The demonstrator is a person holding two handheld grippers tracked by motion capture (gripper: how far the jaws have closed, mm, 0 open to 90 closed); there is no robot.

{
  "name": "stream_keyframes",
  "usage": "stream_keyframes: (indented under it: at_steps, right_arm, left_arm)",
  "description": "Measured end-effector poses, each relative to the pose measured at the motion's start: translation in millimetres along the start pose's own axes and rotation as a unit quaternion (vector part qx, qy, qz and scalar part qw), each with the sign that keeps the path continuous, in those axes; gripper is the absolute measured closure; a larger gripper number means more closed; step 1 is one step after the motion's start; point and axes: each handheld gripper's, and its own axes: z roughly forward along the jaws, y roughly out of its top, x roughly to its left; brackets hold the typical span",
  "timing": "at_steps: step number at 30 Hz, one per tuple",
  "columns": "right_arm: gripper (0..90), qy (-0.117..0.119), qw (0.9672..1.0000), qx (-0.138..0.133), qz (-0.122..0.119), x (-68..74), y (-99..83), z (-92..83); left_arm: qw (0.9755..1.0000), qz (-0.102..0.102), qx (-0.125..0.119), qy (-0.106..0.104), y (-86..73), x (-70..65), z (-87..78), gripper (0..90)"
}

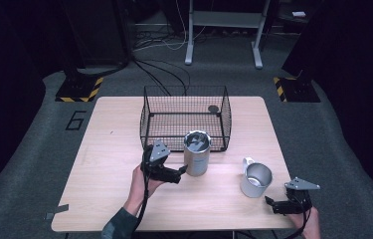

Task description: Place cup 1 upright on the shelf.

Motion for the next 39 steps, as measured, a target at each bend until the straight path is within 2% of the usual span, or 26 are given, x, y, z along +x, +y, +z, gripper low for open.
stream_keyframes:
  at_steps: [9,14,20,39]
  right_arm:
    - [0.0,0.001,1.0000,-0.001,-0.003,-0.6,0.1,0.1]
    - [0.0,0.001,1.0000,-0.001,-0.003,-0.6,0.1,0.1]
    - [0.0,0.001,1.0000,-0.001,-0.003,-0.6,0.1,0.1]
    - [0.0,-0.001,1.0000,-0.001,-0.002,-0.8,0.1,0.1]
  left_arm:
    - [0.9997,0.003,-0.014,-0.018,14.7,0.2,12.6,0.0]
    - [0.9995,0.009,-0.025,-0.017,22.0,-3.1,21.1,0.0]
    - [0.9992,0.001,-0.032,-0.025,26.8,-0.3,30.1,0.0]
    - [0.9987,0.004,-0.044,-0.027,36.3,-4.8,54.7,0.0]
